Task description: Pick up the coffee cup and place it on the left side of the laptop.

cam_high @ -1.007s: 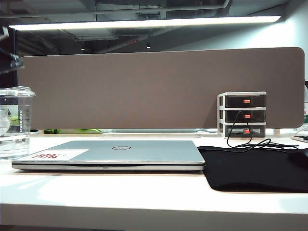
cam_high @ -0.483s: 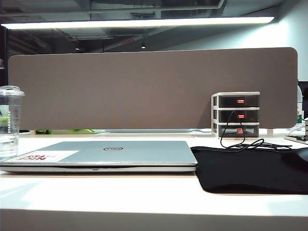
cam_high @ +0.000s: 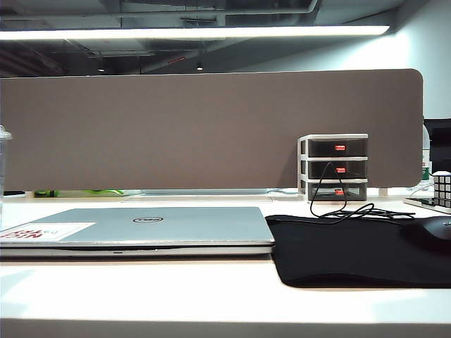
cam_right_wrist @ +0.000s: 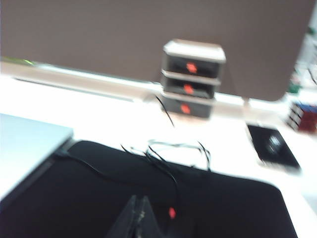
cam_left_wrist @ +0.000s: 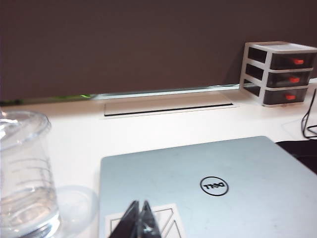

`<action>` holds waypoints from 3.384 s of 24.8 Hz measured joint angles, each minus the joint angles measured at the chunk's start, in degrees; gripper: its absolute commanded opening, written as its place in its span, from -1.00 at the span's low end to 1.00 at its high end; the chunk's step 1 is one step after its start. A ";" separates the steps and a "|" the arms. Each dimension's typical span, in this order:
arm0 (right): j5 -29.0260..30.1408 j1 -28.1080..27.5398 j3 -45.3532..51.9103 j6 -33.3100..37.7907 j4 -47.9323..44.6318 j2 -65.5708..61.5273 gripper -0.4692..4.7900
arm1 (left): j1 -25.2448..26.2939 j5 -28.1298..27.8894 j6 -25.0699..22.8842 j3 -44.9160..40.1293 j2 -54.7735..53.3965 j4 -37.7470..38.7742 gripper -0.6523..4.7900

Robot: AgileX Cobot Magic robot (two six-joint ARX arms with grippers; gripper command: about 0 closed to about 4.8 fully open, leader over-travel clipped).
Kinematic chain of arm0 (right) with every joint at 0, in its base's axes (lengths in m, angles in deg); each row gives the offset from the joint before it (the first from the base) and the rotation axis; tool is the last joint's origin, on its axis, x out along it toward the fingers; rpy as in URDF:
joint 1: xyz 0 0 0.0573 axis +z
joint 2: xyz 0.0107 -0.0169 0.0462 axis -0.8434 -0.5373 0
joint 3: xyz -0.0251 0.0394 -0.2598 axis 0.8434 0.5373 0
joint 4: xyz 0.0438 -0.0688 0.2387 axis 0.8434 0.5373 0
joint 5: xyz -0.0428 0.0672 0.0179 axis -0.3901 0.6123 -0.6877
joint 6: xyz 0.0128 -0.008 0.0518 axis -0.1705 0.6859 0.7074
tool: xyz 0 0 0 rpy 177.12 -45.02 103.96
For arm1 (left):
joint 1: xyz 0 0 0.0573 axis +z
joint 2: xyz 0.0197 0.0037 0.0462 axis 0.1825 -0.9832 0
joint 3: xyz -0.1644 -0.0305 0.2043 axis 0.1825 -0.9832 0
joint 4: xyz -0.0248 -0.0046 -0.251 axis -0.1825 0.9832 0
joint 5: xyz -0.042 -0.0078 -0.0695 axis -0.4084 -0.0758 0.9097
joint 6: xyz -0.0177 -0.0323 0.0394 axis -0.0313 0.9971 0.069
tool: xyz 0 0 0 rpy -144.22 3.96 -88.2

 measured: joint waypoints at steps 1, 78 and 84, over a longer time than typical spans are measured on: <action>0.98 -0.09 0.00 -0.39 -0.68 0.00 -0.84 | 0.00 0.00 -0.46 0.00 0.00 -0.04 -0.78; 16.04 -16.70 0.00 2.12 -4.81 -0.02 -0.84 | 28.65 13.86 0.33 0.02 0.00 1.42 -0.78; 16.04 -16.70 0.00 2.12 -4.81 -0.02 -0.84 | 28.65 13.86 0.33 0.02 0.00 1.42 -0.78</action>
